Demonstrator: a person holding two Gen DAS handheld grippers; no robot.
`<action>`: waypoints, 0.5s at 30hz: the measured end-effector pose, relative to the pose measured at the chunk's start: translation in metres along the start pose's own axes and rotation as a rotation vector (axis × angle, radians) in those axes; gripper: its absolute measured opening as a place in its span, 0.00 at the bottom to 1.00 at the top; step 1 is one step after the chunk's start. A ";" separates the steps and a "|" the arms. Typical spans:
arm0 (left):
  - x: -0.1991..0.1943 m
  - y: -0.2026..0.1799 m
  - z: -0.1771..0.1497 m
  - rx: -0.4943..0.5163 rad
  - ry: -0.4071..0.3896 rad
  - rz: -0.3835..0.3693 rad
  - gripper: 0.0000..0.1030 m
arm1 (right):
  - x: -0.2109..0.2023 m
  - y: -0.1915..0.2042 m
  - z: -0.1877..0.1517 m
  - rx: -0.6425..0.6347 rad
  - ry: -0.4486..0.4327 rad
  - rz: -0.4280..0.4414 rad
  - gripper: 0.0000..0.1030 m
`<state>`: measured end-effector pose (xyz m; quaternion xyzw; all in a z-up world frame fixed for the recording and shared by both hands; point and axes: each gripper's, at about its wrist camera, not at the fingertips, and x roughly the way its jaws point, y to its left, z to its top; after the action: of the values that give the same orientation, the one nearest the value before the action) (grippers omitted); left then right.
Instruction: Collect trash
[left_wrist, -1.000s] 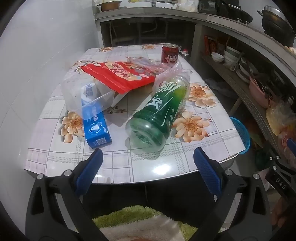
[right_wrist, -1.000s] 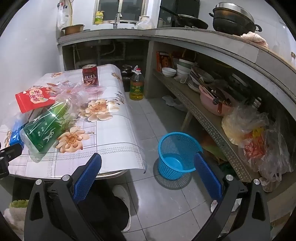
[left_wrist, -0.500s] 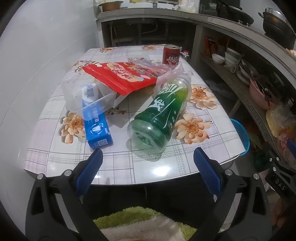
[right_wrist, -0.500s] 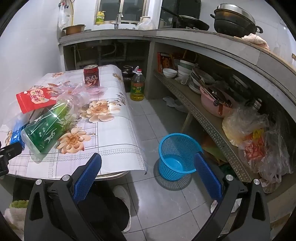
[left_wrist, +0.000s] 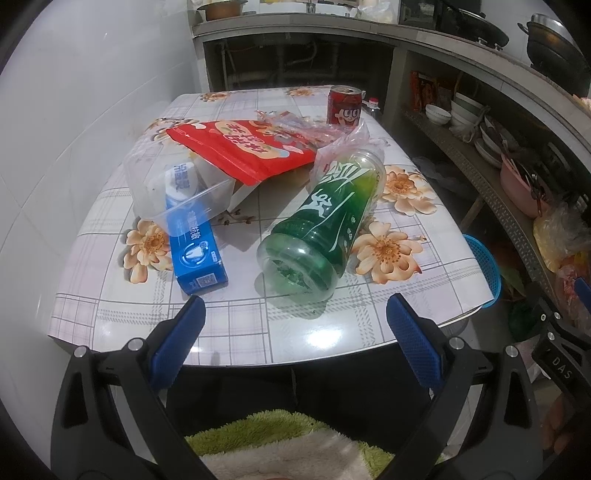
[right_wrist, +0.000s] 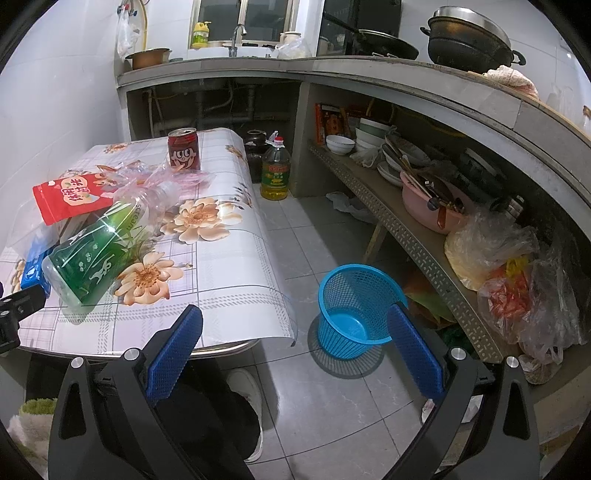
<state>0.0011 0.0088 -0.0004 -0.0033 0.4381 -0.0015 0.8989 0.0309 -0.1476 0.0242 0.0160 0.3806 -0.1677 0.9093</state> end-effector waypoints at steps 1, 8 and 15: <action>0.000 0.000 0.000 0.000 0.001 -0.001 0.92 | 0.000 0.000 0.000 0.000 -0.001 0.000 0.94; 0.000 0.000 0.000 0.000 0.001 -0.001 0.92 | 0.000 0.000 0.001 0.000 0.002 0.003 0.94; 0.000 0.001 0.000 0.001 0.002 0.002 0.92 | 0.001 0.002 -0.002 0.000 0.002 0.008 0.94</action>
<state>0.0010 0.0093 -0.0008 -0.0023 0.4392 -0.0010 0.8984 0.0311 -0.1457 0.0216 0.0178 0.3816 -0.1643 0.9095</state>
